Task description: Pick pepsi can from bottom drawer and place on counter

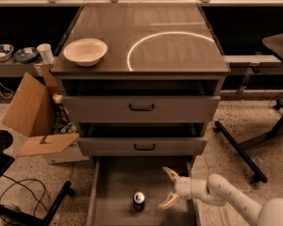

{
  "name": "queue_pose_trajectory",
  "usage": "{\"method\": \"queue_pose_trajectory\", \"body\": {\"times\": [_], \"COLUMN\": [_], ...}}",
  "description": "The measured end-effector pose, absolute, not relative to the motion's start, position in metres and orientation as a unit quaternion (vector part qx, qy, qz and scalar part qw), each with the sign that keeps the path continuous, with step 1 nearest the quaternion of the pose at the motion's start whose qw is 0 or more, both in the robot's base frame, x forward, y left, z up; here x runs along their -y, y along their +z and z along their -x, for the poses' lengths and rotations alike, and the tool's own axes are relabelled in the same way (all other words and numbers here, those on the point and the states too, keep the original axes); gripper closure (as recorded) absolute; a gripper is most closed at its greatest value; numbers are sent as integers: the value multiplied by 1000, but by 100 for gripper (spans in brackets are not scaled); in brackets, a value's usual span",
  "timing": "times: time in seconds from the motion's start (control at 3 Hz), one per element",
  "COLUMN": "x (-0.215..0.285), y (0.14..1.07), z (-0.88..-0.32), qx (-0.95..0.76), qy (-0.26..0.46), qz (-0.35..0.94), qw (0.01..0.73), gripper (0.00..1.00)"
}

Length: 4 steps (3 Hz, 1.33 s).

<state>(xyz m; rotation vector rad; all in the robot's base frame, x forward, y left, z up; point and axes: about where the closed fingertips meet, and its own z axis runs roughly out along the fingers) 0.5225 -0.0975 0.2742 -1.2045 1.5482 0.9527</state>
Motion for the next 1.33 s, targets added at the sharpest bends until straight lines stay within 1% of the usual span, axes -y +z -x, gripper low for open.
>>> {"method": "queue_pose_trajectory", "body": {"times": [0.33, 0.67, 1.0, 1.33], "x": [99, 86, 61, 48], "y": [272, 251, 219, 206], "z": [-526, -523, -520, -517], "qx": [-636, -619, -587, -569], "qy": [385, 392, 397, 400], "qz": [488, 502, 539, 554], "qw": [458, 459, 457, 457], "gripper": [0, 0, 0, 0]}}
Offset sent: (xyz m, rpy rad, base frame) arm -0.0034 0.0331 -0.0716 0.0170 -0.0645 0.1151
